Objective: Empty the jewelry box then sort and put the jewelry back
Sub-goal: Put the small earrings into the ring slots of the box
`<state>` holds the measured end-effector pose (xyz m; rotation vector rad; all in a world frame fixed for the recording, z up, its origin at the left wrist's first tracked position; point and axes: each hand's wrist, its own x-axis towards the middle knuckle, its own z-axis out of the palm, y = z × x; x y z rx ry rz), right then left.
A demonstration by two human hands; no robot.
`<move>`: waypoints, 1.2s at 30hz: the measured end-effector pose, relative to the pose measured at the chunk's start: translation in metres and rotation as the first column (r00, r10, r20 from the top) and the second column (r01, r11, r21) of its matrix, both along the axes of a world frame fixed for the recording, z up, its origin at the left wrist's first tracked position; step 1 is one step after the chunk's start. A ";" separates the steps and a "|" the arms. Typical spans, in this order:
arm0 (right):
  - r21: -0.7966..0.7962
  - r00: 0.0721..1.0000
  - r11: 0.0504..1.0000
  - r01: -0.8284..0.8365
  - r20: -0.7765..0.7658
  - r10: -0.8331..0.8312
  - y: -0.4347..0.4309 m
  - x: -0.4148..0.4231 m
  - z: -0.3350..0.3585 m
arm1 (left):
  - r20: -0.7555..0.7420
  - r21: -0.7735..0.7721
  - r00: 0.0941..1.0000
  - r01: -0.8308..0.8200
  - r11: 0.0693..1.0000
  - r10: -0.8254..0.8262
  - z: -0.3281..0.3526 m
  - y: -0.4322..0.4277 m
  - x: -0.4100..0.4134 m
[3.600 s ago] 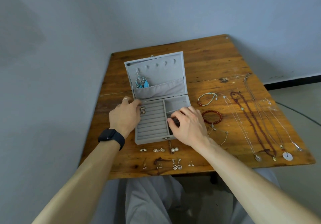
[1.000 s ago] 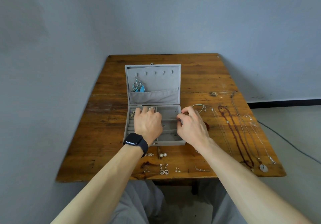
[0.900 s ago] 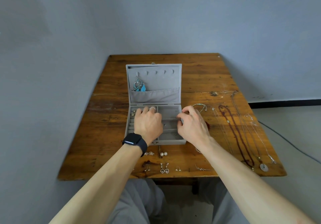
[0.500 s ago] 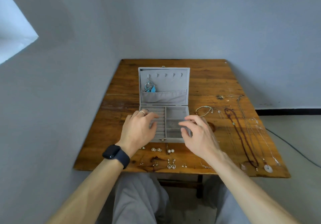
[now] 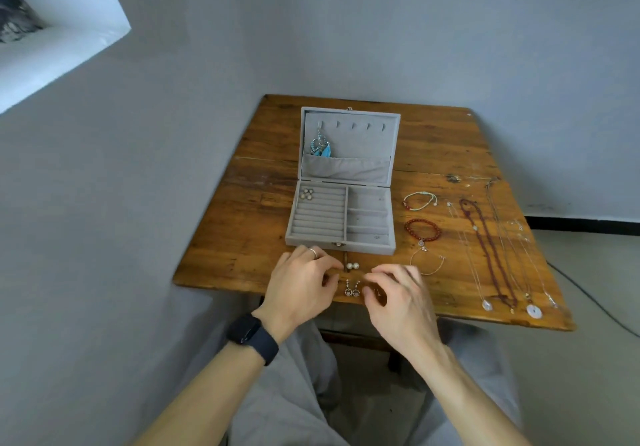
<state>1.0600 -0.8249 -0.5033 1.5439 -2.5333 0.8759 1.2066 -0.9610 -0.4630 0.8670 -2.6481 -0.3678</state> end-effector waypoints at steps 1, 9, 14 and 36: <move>0.003 1.000 1.000 0.016 -0.008 -0.015 0.000 0.001 -0.001 | 0.004 0.003 1.000 -0.001 1.000 0.001 -0.002 0.003 -0.003; 0.034 0.998 0.997 0.062 -0.023 -0.061 -0.006 0.003 -0.005 | 0.073 -0.063 0.996 -0.050 0.997 0.055 -0.012 0.012 -0.017; 0.049 0.997 0.996 0.075 -0.013 -0.074 -0.012 0.006 -0.006 | 0.068 -0.059 0.996 -0.060 0.996 0.064 -0.013 0.012 -0.022; -0.196 0.966 0.978 -0.071 0.230 0.116 -0.026 0.004 0.033 | -0.274 0.508 0.942 -0.029 0.861 0.193 0.024 -0.017 -0.008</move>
